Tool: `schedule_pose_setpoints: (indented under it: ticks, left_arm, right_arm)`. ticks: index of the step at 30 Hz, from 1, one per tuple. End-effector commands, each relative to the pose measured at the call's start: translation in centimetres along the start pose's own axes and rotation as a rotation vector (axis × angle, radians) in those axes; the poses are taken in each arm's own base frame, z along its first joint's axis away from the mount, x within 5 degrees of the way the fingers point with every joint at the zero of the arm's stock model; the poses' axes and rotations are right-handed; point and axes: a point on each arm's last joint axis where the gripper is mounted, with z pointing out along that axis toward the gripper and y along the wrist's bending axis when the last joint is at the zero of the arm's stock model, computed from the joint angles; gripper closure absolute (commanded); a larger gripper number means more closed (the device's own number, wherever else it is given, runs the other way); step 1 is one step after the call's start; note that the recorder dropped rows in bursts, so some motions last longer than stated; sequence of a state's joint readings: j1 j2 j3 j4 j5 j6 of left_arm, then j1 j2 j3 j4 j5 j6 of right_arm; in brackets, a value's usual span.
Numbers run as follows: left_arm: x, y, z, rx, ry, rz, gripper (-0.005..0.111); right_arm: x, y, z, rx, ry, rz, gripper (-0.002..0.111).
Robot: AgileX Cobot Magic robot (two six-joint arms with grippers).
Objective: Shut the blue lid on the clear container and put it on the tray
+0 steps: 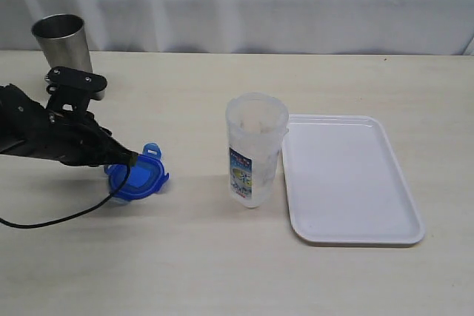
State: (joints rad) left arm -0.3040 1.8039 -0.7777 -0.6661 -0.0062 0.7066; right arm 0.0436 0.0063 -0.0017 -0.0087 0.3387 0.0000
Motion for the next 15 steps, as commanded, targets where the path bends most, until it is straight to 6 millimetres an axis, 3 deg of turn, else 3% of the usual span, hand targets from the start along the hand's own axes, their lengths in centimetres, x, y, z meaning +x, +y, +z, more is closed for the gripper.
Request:
schedule_pose_setpoints:
  ticks: [1,7,12,15]
  left_arm:
    - [0.38,2.06,-0.01,-0.012,0.035,-0.062,0.09]
    - [0.59,2.33,0.15,-0.012,0.047,-0.06,0.09]
    - [0.59,2.33,0.15,-0.012,0.047,-0.06,0.074]
    - [0.67,2.3,0.21,-0.009,0.053,-0.06,0.073]
  right_arm:
    - [0.03,-0.03,-0.03,0.005,-0.005,-0.004,0.104]
    - [0.03,-0.03,-0.03,0.005,-0.005,-0.004,0.104]
    - [0.03,-0.03,-0.03,0.005,-0.005,-0.004,0.104]
    - [0.03,-0.03,-0.03,0.005,-0.005,-0.004,0.104]
